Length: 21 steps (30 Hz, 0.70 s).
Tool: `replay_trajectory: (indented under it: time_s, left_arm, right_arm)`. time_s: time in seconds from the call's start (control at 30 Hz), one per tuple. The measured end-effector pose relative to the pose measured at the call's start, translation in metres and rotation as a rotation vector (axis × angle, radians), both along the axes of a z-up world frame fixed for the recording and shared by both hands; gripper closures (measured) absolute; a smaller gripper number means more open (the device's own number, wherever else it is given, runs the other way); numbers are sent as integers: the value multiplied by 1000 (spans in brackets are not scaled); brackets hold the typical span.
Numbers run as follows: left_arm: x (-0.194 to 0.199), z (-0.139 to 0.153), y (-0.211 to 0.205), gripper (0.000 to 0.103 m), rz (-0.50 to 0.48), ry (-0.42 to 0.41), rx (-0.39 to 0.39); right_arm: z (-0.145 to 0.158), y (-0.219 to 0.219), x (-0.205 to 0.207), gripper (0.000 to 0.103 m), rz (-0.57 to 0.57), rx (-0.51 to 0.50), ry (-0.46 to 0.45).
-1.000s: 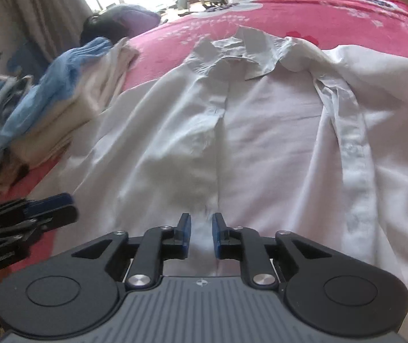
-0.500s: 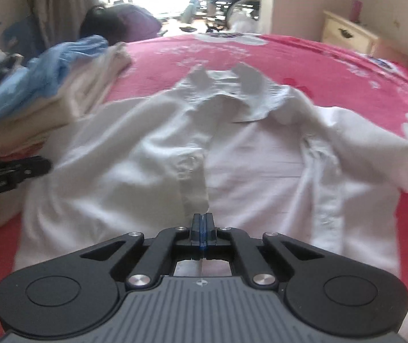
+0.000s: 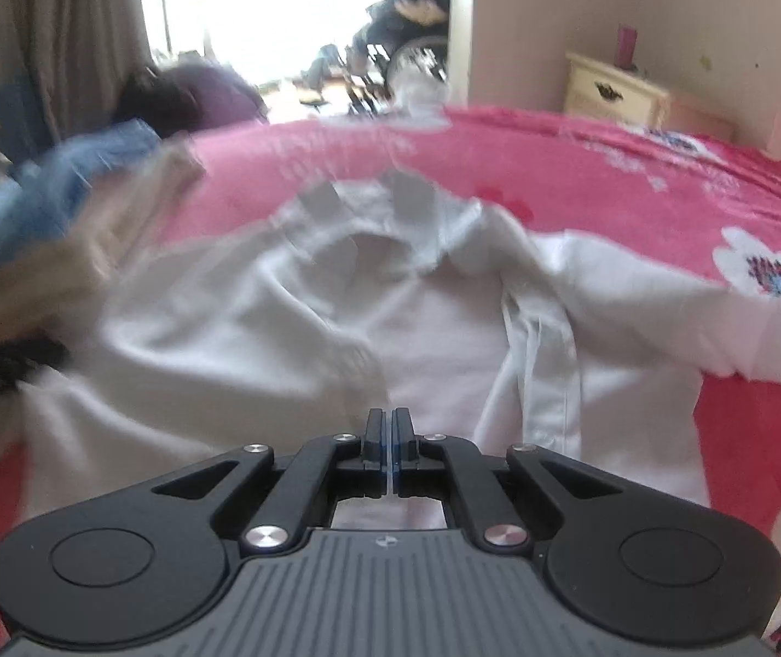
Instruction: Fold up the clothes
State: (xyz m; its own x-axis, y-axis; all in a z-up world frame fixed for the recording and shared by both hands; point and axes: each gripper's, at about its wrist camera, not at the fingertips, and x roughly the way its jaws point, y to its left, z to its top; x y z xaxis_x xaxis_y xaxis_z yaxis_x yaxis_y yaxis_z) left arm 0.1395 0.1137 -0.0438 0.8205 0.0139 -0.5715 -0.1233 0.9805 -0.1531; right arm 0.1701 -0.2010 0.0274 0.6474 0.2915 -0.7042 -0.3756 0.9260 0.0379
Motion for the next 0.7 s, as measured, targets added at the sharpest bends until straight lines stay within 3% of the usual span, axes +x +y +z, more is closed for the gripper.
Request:
replay_trajectory:
  time_s: [0.17, 0.37, 0.63, 0.7]
  left_arm:
    - [-11, 8, 6, 78, -6, 17, -3]
    - [-62, 26, -1, 72, -187, 79, -68]
    - [-123, 18, -33, 70, -457, 309, -300]
    - [-134, 16, -39, 70, -477, 343, -326]
  right_arm:
    - [22, -12, -21, 98, 34, 98, 58]
    - [21, -36, -56, 92, 13, 188, 169]
    - [-1, -50, -81, 89, -32, 204, 290]
    - [-6, -61, -91, 83, -72, 237, 342]
